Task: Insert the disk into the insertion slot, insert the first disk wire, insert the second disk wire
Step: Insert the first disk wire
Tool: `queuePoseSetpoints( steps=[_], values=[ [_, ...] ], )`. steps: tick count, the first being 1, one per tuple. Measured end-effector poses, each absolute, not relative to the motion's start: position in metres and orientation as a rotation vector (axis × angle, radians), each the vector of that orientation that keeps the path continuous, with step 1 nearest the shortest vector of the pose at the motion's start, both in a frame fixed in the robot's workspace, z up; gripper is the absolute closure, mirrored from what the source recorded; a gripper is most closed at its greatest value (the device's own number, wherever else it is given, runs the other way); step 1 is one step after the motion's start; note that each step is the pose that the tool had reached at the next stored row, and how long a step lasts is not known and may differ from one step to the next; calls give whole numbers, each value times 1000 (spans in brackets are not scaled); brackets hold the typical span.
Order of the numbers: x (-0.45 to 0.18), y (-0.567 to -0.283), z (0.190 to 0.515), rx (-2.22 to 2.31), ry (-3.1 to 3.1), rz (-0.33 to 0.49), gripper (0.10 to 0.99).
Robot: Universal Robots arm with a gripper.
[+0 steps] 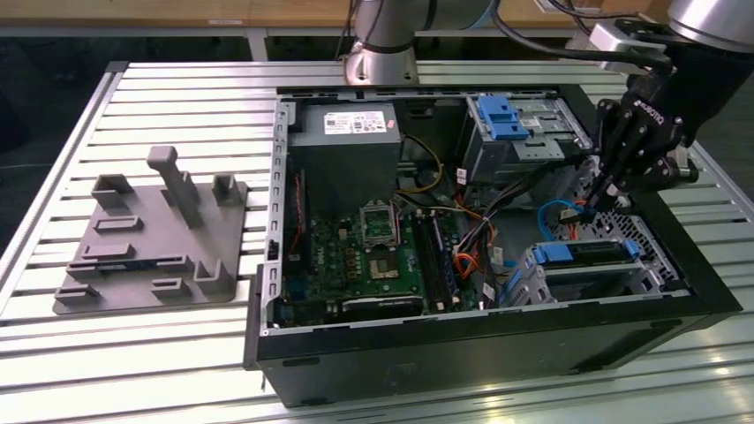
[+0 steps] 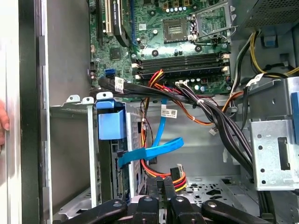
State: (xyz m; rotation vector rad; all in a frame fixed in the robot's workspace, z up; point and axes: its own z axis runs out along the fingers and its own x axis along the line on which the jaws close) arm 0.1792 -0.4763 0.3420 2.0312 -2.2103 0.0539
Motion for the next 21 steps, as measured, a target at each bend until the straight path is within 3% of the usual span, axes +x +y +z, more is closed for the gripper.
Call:
queuePoseSetpoints(
  steps=[21],
  values=[
    [180, -506, 345, 2045, -2225, 1, 922]
  ],
)
